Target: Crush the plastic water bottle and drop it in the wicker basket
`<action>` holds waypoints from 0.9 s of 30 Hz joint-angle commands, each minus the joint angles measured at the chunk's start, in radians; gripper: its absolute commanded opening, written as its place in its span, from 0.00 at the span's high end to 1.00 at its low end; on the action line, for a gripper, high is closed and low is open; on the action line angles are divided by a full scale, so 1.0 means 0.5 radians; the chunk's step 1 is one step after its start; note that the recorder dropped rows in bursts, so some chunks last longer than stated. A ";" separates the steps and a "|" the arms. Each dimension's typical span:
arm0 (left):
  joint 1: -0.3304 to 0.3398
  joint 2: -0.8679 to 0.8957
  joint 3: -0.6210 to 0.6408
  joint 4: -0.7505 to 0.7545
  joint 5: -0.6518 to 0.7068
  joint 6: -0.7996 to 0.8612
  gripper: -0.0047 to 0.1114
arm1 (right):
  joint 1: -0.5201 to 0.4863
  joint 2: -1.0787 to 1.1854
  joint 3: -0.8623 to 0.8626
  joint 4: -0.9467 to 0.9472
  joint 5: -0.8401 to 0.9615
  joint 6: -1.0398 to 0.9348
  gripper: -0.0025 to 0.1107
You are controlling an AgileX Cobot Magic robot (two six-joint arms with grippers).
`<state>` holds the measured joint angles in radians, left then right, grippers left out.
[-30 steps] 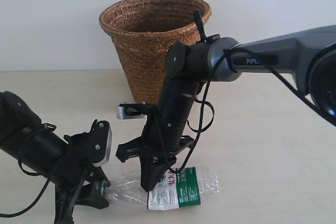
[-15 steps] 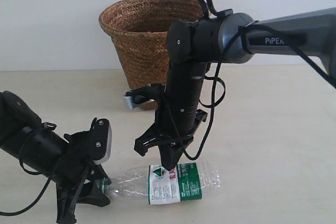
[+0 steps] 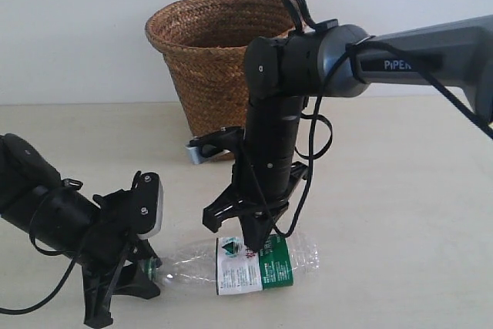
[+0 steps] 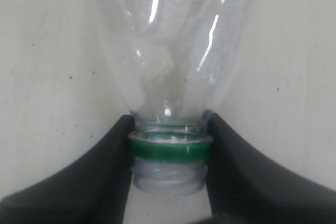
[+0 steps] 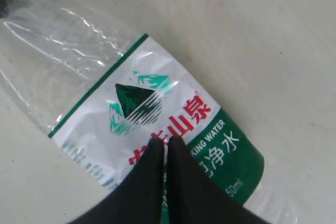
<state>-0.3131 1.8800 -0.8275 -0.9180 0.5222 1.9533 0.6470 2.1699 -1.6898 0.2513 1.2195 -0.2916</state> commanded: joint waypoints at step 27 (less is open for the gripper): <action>0.001 -0.013 0.002 -0.011 -0.022 -0.108 0.92 | 0.001 -0.181 0.006 -0.047 0.003 -0.017 0.98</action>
<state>-0.3131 1.8778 -0.8275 -0.9127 0.5162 1.9118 0.6467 2.1358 -1.6900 0.2366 1.2233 -0.2810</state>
